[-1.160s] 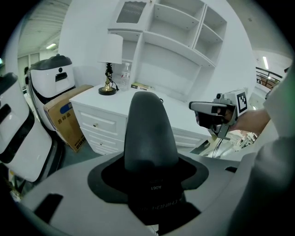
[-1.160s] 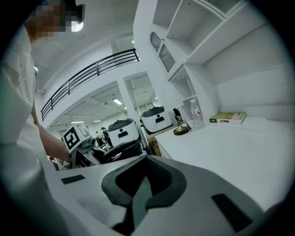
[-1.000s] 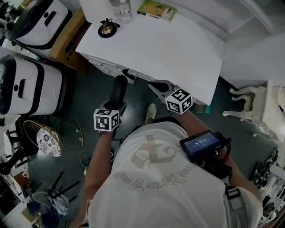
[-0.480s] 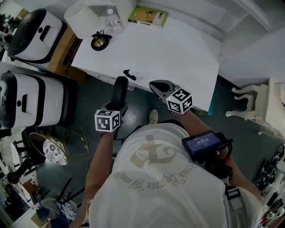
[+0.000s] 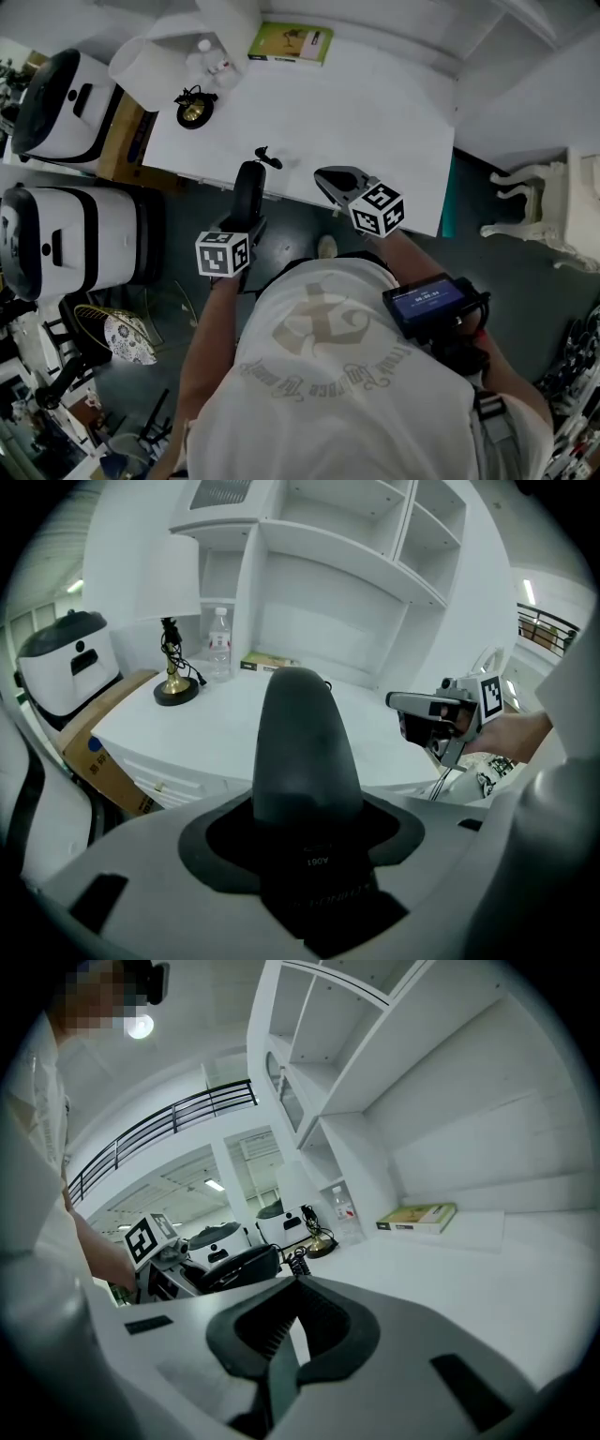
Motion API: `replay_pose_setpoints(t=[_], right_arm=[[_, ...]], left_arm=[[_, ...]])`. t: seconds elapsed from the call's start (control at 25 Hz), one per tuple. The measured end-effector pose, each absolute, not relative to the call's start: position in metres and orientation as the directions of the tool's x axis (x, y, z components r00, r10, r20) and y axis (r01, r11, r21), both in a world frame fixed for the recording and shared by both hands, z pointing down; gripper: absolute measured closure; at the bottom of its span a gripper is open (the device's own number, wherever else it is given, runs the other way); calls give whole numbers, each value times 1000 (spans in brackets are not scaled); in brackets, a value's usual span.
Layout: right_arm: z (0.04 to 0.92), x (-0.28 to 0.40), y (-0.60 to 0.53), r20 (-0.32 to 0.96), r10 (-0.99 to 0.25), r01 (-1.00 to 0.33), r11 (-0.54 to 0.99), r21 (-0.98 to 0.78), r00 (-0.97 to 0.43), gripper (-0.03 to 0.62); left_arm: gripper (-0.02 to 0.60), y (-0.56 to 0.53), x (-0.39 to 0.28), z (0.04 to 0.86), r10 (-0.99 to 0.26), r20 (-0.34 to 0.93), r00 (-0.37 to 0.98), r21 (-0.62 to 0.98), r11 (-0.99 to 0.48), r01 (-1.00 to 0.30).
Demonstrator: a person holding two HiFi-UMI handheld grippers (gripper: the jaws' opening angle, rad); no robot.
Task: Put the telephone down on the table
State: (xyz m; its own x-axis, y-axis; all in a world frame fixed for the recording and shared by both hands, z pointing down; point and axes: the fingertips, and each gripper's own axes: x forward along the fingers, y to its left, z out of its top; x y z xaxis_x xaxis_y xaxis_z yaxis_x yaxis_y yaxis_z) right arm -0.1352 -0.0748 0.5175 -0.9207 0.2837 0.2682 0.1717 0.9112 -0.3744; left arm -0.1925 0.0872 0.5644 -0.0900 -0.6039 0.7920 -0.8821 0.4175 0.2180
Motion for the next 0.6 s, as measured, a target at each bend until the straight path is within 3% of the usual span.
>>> replay_pose_setpoints(t=[0.6], right_arm=[[529, -122, -120, 338, 181, 46, 928, -371, -923, 579]], left_arm=[[304, 46, -211, 575, -606, 795, -38, 230, 358, -905]])
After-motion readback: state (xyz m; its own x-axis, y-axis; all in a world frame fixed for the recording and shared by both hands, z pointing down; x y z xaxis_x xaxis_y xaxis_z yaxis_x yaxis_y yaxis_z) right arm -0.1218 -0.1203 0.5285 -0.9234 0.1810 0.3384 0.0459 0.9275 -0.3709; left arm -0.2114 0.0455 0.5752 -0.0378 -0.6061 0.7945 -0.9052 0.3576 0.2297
